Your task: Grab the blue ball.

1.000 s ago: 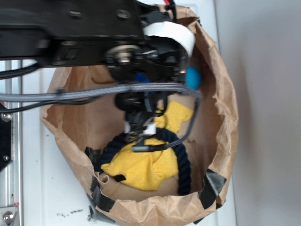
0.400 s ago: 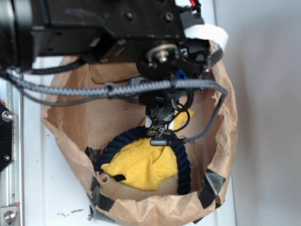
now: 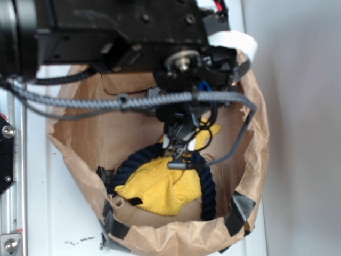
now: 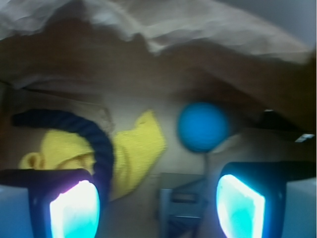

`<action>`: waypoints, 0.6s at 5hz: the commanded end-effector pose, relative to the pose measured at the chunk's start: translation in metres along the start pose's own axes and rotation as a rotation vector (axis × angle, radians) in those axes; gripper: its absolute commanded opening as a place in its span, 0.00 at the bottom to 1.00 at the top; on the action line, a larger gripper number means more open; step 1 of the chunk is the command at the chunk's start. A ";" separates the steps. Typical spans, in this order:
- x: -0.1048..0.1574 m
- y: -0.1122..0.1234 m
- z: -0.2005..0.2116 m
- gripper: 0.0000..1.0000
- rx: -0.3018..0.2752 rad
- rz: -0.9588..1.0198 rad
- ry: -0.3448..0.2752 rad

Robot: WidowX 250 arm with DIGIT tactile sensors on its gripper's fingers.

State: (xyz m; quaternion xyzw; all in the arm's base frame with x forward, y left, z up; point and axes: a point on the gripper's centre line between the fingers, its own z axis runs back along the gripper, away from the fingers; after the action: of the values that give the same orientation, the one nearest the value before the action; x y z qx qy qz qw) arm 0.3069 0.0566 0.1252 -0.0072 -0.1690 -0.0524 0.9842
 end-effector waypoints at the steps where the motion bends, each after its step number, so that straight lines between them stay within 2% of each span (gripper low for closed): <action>1: 0.018 -0.006 -0.024 1.00 0.054 0.005 -0.071; 2: 0.027 0.004 -0.036 1.00 0.090 0.050 -0.063; 3: 0.044 0.009 -0.043 1.00 0.093 0.093 -0.051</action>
State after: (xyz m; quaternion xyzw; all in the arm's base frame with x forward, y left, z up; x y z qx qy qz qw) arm 0.3448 0.0630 0.0699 0.0222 -0.1559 0.0085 0.9875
